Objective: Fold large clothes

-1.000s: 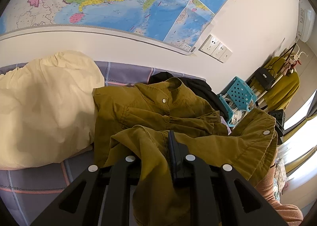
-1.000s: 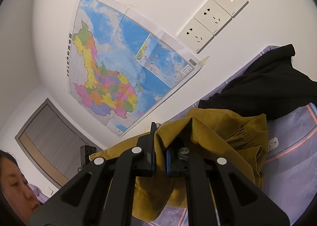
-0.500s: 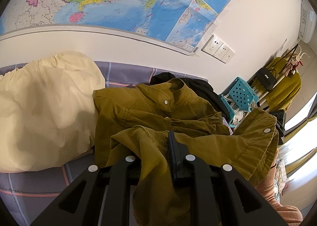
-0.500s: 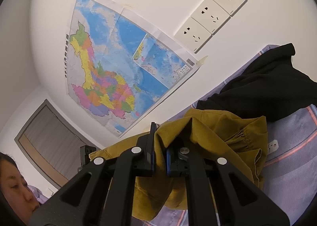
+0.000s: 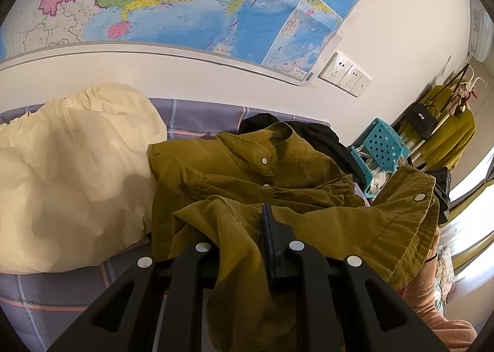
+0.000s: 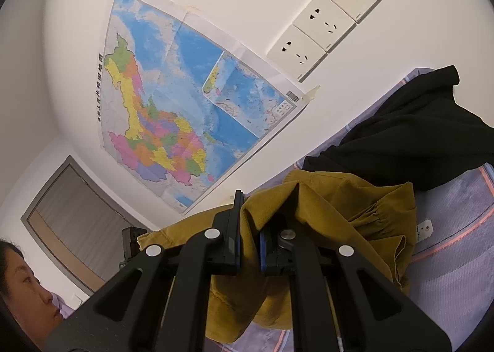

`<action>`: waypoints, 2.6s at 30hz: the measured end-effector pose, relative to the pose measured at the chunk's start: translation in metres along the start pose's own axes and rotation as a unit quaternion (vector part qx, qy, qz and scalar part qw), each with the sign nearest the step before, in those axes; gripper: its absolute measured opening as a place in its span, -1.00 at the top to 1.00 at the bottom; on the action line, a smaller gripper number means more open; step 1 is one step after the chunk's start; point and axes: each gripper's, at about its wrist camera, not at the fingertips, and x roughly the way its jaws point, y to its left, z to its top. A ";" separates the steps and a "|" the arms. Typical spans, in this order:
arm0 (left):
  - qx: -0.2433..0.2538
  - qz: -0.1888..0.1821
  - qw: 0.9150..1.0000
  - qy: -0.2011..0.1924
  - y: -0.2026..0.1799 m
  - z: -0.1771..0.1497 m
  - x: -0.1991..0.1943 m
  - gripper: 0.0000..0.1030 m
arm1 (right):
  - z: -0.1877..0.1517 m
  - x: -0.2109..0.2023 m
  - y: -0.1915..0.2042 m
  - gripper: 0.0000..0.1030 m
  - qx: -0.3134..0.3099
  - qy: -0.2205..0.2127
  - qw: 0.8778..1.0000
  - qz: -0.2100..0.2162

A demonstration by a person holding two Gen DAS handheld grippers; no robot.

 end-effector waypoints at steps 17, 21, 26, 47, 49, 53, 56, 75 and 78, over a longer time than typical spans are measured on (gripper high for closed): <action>-0.003 0.008 1.000 0.011 0.009 0.013 0.017 0.71 | 0.008 0.014 -0.015 0.83 0.014 0.003 1.000 -0.019; -0.007 0.010 1.000 0.014 0.012 0.017 0.022 0.71 | 0.010 0.016 -0.019 0.82 0.017 0.004 1.000 -0.022; -0.012 0.012 1.000 0.019 0.016 0.019 0.027 0.71 | 0.012 0.020 -0.021 0.82 0.023 0.006 0.999 -0.024; -0.009 0.044 0.999 0.020 0.014 0.022 0.040 0.71 | 0.013 0.026 -0.032 0.80 0.034 0.007 0.999 -0.032; -0.004 0.048 0.999 0.018 0.012 0.022 0.041 0.71 | 0.013 0.025 -0.034 0.80 0.035 0.007 0.999 -0.033; -0.004 0.052 0.998 0.018 0.012 0.022 0.042 0.71 | 0.013 0.027 -0.036 0.80 0.037 0.008 0.999 -0.035; -0.004 0.053 0.998 0.020 0.012 0.023 0.043 0.71 | 0.013 0.029 -0.037 0.80 0.039 0.008 0.999 -0.036; -0.018 0.071 0.997 0.032 0.017 0.028 0.060 0.71 | 0.016 0.041 -0.057 0.74 0.058 0.015 0.997 -0.046; -0.018 0.075 0.997 0.032 0.017 0.028 0.062 0.71 | 0.016 0.041 -0.059 0.73 0.058 0.015 0.997 -0.047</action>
